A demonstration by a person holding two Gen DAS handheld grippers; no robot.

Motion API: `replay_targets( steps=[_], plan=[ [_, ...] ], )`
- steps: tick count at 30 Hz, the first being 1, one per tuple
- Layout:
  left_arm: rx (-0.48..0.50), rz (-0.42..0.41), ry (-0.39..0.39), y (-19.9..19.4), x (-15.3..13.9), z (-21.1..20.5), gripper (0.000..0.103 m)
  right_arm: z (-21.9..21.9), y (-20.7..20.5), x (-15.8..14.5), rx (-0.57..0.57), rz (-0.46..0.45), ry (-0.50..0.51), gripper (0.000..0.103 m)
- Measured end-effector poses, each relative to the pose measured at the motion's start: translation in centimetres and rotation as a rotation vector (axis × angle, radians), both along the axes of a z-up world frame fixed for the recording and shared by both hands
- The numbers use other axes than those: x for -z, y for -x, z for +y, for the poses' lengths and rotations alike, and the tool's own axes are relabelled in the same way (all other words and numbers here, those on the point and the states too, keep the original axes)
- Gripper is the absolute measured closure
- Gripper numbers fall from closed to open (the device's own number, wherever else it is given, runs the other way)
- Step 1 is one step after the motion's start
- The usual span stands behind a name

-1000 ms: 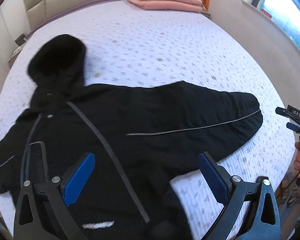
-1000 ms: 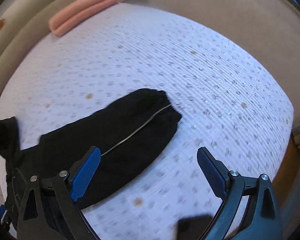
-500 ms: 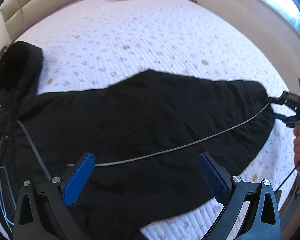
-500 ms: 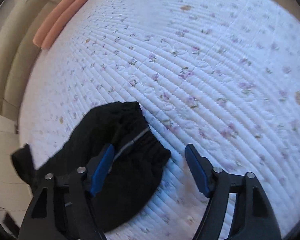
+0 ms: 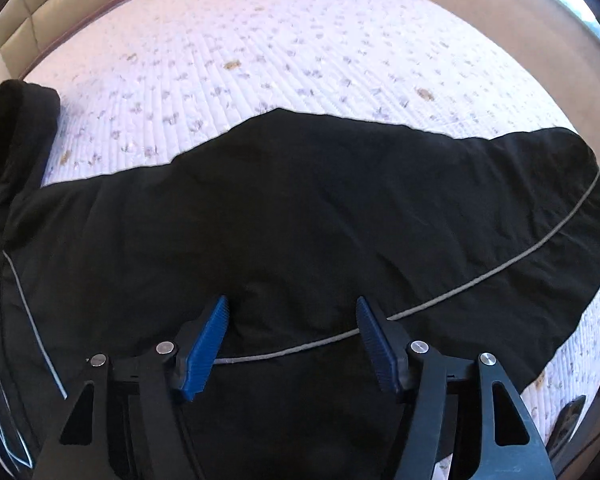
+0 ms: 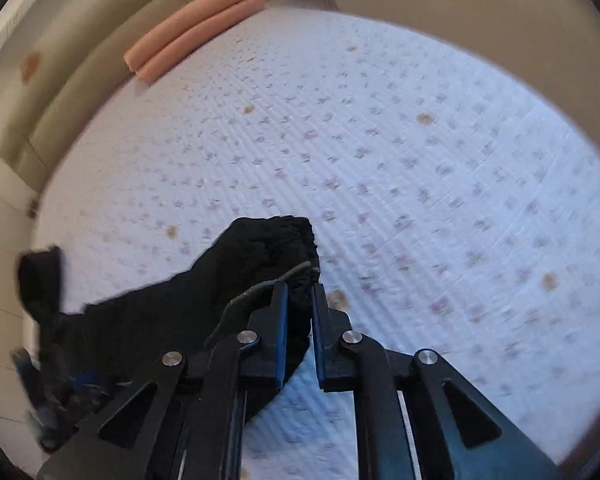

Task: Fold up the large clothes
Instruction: 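Carry the held sleeve across the jacket body with the right tool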

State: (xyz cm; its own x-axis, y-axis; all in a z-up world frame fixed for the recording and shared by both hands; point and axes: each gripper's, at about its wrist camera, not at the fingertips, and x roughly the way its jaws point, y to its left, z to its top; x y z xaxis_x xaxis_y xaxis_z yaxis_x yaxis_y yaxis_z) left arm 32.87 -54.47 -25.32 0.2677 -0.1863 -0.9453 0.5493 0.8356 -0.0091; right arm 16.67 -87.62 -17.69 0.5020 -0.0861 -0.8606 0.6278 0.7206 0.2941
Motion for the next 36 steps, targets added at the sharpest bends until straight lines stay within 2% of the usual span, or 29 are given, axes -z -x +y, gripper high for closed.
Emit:
replay_targets(
  steps=[3,5,7,8,9,12,14,15,17,19,21,24,27,31,36],
  plan=[
    [-0.007,0.022,0.012,-0.7,0.9,0.1,0.033,-0.9,-0.2,3.7,0.02,0.078,-0.063,0.089],
    [-0.006,0.031,0.023,-1.0,1.1,0.2,0.031,-2.0,0.4,5.8,0.06,0.072,-0.158,0.081],
    [0.004,0.034,0.024,-1.1,1.1,0.2,0.031,-3.3,1.9,6.7,0.137,-0.006,-0.275,0.068],
    [0.009,0.034,0.023,-1.1,1.0,0.2,0.031,-3.8,2.7,6.8,0.175,-0.056,-0.327,0.05],
    [0.012,0.035,0.024,-1.1,0.9,0.2,0.031,-3.9,3.3,6.8,0.193,-0.089,-0.344,0.044],
    [0.004,0.051,0.045,-1.2,0.6,0.7,0.031,-3.5,3.3,6.9,0.198,-0.076,-0.34,0.043],
    [-0.003,0.058,0.065,-1.6,0.6,1.1,0.031,-3.5,3.4,8.0,0.204,-0.1,-0.408,0.043],
    [0.0,0.056,0.07,-1.5,0.6,1.5,0.031,-3.5,3.1,8.6,0.201,-0.114,-0.438,0.047],
    [0.018,0.042,0.063,-1.2,0.7,1.6,0.031,-3.7,1.9,9.7,0.178,-0.115,-0.475,0.068],
    [0.03,0.036,0.058,-1.0,0.3,1.8,0.031,-3.2,0.8,9.6,0.184,-0.081,-0.423,0.073],
    [0.022,0.034,0.07,-0.8,-0.6,2.6,0.035,-2.1,0.3,7.8,0.161,-0.065,-0.357,0.078],
    [-0.006,0.027,0.124,-0.5,-3.1,5.6,0.035,0.7,-0.3,4.7,0.113,-0.04,-0.231,0.079],
    [-0.028,0.013,0.149,-0.3,-5.6,9.5,0.035,4.4,-0.4,0.4,0.045,-0.086,-0.158,0.081],
    [-0.086,-0.012,0.162,0.0,-8.3,15.8,0.035,11.7,-2.8,-4.7,-0.108,-0.16,-0.133,0.082],
    [-0.155,-0.043,0.149,-0.5,-10.3,23.0,0.035,23.4,-7.5,-8.1,-0.347,-0.185,-0.084,0.084]
  ],
)
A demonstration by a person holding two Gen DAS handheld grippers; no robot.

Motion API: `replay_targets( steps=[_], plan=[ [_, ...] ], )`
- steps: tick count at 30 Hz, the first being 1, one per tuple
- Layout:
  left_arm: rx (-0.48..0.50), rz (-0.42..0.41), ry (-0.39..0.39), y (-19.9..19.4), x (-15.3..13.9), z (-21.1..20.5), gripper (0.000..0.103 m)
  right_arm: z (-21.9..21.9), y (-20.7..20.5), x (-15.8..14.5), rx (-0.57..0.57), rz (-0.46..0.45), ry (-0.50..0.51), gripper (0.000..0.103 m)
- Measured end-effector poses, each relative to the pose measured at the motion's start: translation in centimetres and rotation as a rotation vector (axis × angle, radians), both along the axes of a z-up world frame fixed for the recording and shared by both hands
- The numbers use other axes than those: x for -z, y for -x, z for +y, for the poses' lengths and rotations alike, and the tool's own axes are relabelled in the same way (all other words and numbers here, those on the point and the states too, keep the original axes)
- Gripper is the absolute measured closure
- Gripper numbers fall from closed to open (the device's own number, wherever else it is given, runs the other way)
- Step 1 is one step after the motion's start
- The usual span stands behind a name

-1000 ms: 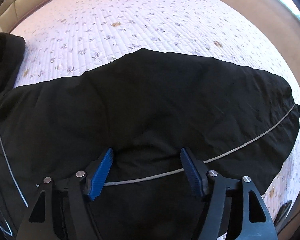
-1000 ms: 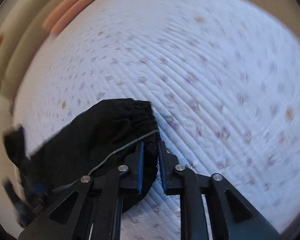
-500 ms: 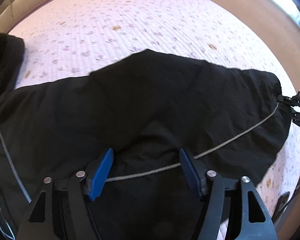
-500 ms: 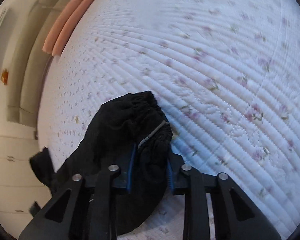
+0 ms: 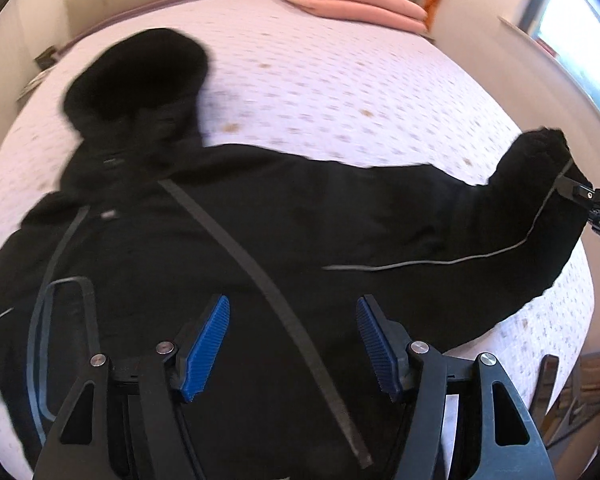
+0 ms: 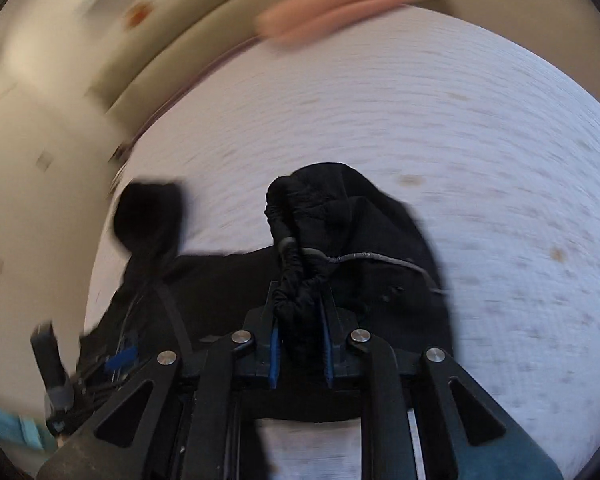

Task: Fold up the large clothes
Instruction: 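Carry the held sleeve across the jacket body with the right tool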

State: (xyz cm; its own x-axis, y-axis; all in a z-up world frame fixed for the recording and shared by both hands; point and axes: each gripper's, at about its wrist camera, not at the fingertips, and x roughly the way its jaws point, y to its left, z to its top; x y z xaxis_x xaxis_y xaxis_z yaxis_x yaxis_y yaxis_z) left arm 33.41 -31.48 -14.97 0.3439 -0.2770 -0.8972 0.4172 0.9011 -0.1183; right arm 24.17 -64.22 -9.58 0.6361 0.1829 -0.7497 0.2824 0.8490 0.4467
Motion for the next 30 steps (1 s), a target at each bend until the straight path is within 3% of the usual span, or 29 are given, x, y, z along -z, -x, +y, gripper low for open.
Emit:
replay_targets(
  steps=[4,8,14,18,23,25,27,30],
  plan=[
    [-0.057,-0.02,-0.023,-0.7,-0.7,4.8,0.035,9.8,-3.6,-0.8,-0.173,0.0,0.057,0.084],
    [-0.123,-0.02,-0.039,-1.0,-0.6,9.3,0.035,17.4,-6.4,-0.1,-0.266,0.024,0.059,0.084],
    [-0.253,-0.019,-0.048,-1.0,-0.4,16.7,0.035,28.0,-10.3,3.5,-0.398,0.087,0.004,0.084],
    [-0.312,0.008,-0.069,-1.0,0.8,20.0,0.035,33.8,-12.3,7.7,-0.453,0.196,0.052,0.084],
    [-0.343,0.036,-0.072,-0.8,2.5,22.4,0.035,36.6,-13.2,14.0,-0.448,0.362,0.143,0.077],
    [-0.345,0.048,-0.062,-0.8,2.9,22.7,0.035,36.7,-13.0,14.2,-0.448,0.357,0.164,0.073],
    [-0.342,0.063,-0.046,-1.0,3.3,22.7,0.035,36.8,-13.0,13.8,-0.468,0.362,0.137,0.056],
    [-0.32,0.08,-0.016,-1.2,3.6,22.3,0.035,36.7,-12.7,11.6,-0.503,0.35,0.09,0.055]
  ],
)
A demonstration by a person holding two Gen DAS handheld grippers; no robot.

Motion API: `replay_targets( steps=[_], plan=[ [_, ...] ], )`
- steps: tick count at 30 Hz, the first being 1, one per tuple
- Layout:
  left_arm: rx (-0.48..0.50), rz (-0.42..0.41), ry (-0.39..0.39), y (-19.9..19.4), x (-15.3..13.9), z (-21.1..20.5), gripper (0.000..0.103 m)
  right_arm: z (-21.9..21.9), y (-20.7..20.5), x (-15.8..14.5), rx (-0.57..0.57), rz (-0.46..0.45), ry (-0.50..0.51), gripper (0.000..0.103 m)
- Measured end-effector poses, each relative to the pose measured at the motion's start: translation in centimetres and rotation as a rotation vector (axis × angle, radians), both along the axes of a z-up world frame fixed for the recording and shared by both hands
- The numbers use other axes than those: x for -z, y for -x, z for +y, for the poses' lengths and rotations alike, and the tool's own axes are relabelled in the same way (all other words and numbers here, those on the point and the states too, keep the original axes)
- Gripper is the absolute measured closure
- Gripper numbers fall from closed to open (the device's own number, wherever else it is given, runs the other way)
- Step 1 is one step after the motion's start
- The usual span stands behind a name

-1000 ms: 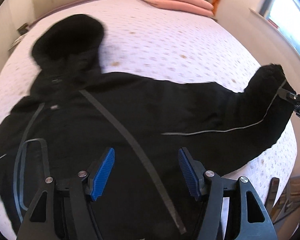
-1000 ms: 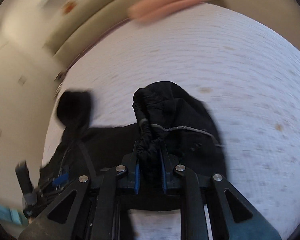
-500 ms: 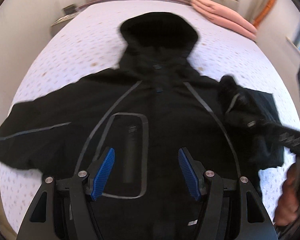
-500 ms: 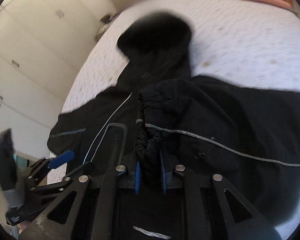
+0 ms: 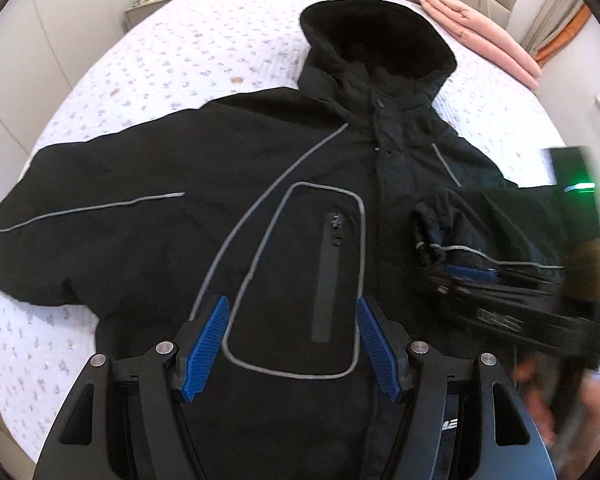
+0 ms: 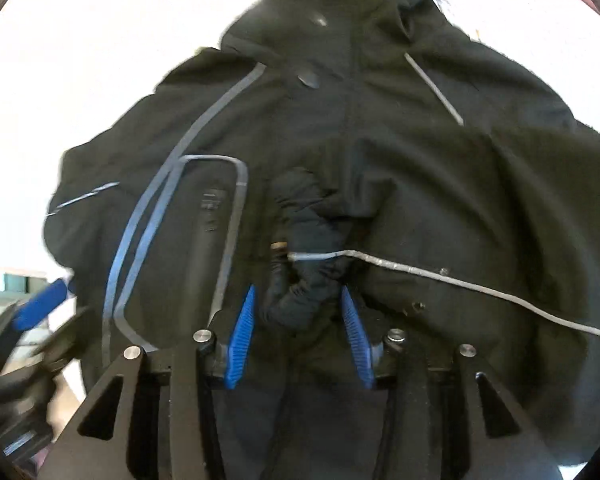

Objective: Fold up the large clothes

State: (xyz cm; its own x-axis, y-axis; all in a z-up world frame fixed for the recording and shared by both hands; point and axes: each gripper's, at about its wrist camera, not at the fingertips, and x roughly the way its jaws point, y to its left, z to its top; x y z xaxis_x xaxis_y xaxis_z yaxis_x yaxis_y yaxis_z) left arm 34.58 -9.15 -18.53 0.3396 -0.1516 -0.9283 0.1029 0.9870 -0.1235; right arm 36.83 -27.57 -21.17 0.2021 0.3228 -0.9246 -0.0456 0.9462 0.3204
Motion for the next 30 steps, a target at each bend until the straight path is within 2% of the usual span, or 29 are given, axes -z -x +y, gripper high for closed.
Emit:
replay_targets(
  steps=[2,3,5,7,8,11,12,14,15,18,19,21,22,24,26,30],
  plan=[
    [0.029,0.004,0.026,-0.4,0.0,-0.6,0.035,-1.4,1.6,-3.2,-0.009,-0.061,-0.034,0.052],
    [0.05,0.011,0.049,-0.6,0.1,-1.1,0.035,-2.5,2.4,-4.5,0.011,-0.091,-0.036,0.046],
    [0.092,0.023,0.095,-0.9,0.4,-2.2,0.035,-5.7,4.1,-6.4,0.088,-0.126,-0.02,0.041],
    [0.13,0.038,0.149,-1.4,0.9,-3.5,0.035,-9.4,5.3,-7.0,0.173,-0.148,0.025,0.041],
    [0.148,0.051,0.181,-1.8,1.2,-4.1,0.035,-10.7,5.5,-6.5,0.204,-0.149,0.071,0.041],
    [0.196,0.087,0.243,-2.6,2.6,-6.1,0.035,-13.3,5.4,-3.0,0.253,-0.089,0.223,0.068],
    [0.208,0.101,0.265,-2.9,3.1,-6.7,0.035,-13.8,5.2,-1.0,0.248,-0.051,0.257,0.069],
    [0.214,0.132,0.31,-3.5,4.4,-7.6,0.035,-14.6,4.7,2.5,0.236,0.026,0.225,0.069],
    [0.215,0.156,0.329,-3.8,5.2,-8.0,0.035,-15.1,4.6,3.6,0.252,0.036,0.201,0.069],
    [0.218,0.183,0.332,-4.4,6.8,-9.1,0.037,-16.3,4.6,3.6,0.289,0.034,0.151,0.069],
    [0.217,0.177,0.325,-4.4,6.8,-9.4,0.041,-16.6,4.8,3.5,0.293,0.034,0.139,0.069],
    [0.227,0.163,0.32,-4.5,6.6,-10.1,0.071,-17.1,4.9,3.6,0.283,0.03,0.133,0.069],
    [0.238,0.174,0.321,-4.6,6.5,-10.5,0.076,-17.2,4.8,3.5,0.277,0.032,0.136,0.069],
    [0.252,0.158,0.281,-4.5,6.0,-11.0,0.082,-16.5,4.2,3.4,0.275,0.045,0.142,0.069],
    [0.259,0.137,0.274,-4.5,5.2,-11.2,0.084,-16.0,3.6,3.0,0.283,0.057,0.129,0.069],
    [0.232,0.047,0.276,-4.5,2.0,-9.5,0.085,-15.4,4.2,0.3,0.294,0.039,0.041,0.069]
  ],
)
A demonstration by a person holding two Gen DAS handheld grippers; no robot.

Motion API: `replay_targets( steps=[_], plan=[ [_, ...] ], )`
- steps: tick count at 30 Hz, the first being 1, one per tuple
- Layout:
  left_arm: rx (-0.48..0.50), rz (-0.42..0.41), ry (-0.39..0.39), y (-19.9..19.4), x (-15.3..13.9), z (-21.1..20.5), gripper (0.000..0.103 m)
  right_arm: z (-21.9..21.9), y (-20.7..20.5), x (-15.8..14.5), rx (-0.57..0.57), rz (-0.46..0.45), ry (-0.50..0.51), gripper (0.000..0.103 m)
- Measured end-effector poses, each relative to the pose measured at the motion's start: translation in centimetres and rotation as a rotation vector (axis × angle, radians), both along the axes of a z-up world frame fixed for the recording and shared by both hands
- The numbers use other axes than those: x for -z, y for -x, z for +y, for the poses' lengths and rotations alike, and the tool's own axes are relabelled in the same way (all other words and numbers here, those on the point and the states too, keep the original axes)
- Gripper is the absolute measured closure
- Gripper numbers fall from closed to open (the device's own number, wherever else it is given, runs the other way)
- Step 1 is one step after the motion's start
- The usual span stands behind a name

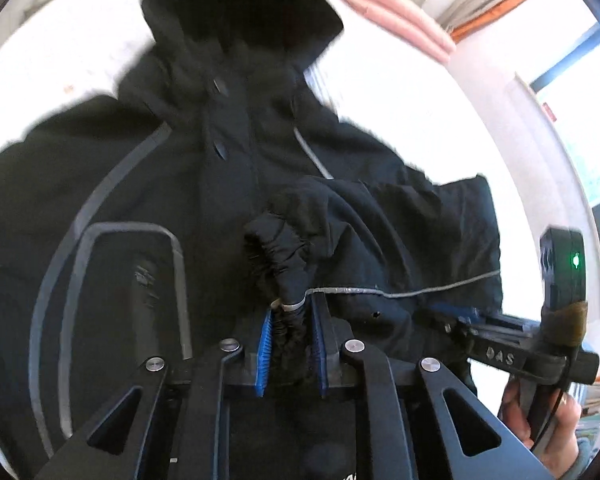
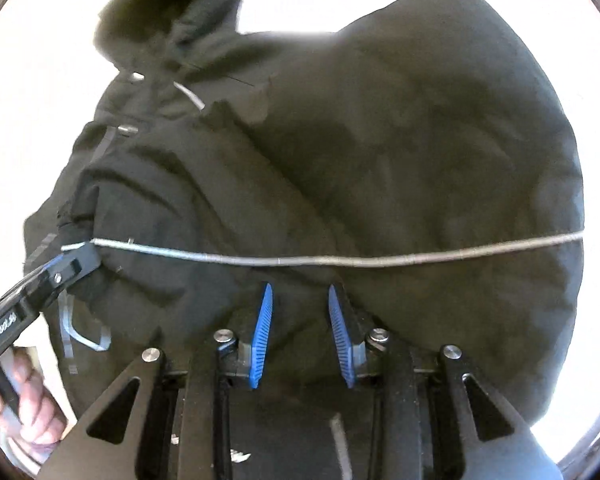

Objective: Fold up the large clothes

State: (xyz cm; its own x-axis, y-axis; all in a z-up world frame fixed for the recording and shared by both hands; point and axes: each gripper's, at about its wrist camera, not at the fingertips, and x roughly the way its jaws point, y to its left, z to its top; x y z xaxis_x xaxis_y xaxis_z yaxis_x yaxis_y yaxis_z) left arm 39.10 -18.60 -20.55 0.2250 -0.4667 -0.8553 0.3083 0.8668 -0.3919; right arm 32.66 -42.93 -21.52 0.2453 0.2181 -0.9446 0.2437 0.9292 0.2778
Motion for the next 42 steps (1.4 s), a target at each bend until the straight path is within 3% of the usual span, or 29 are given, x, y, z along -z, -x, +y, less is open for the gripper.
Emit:
replay_targets(
  steps=[3,8,11,15,18,20,22,25,28,29,31,33,37,40,42],
  plan=[
    [-0.043,-0.068,0.006,-0.8,-2.7,2.8,0.085,0.9,0.4,-2.3,-0.005,-0.045,-0.057,0.069],
    [-0.164,-0.125,-0.04,-2.4,-4.7,9.3,0.086,3.3,0.0,-5.5,-0.042,-0.107,-0.084,0.063],
    [-0.238,-0.11,-0.094,-3.1,-3.9,13.8,0.086,5.1,-0.3,-6.3,-0.074,-0.134,0.003,0.06],
    [-0.28,-0.055,-0.129,-3.4,-0.5,16.9,0.085,5.6,-1.2,-4.8,-0.075,-0.107,0.163,0.053],
    [-0.269,-0.003,-0.182,-3.6,2.9,17.0,0.08,5.6,-2.3,-1.1,-0.064,-0.023,0.27,0.053],
    [-0.255,0.0,-0.241,-3.4,4.5,16.3,0.075,5.4,-3.0,1.8,-0.06,0.062,0.291,0.051],
    [-0.242,-0.019,-0.26,-3.1,4.5,16.0,0.074,5.4,-3.4,2.1,-0.047,0.046,0.304,0.048],
    [-0.276,-0.041,-0.269,-2.7,2.1,17.0,0.061,5.4,-3.8,1.8,-0.056,0.078,0.32,0.048],
    [-0.347,-0.163,-0.283,-1.3,-2.3,18.8,0.05,5.2,-3.5,-0.4,-0.049,0.058,0.264,0.048],
    [-0.353,-0.192,-0.256,-0.9,-3.7,19.0,0.041,5.4,-3.2,-1.6,-0.054,0.027,0.234,0.048],
    [-0.324,-0.193,-0.189,-0.7,-4.8,18.5,0.039,6.7,-2.9,-3.6,-0.078,-0.025,0.216,0.048],
    [-0.241,-0.15,-0.125,-0.8,-4.1,16.1,0.04,8.6,-2.9,-4.5,-0.119,-0.056,0.185,0.047],
    [-0.105,-0.058,-0.089,-1.1,0.4,11.2,0.042,11.9,-3.3,-2.4,-0.166,-0.033,0.17,0.047],
    [-0.101,0.022,-0.167,-1.5,5.0,9.4,0.05,13.4,-3.7,1.1,-0.215,0.04,0.2,0.046],
    [-0.106,0.003,-0.19,-1.2,6.5,9.3,0.051,13.6,-3.6,2.1,-0.219,0.031,0.22,0.045]
  ],
)
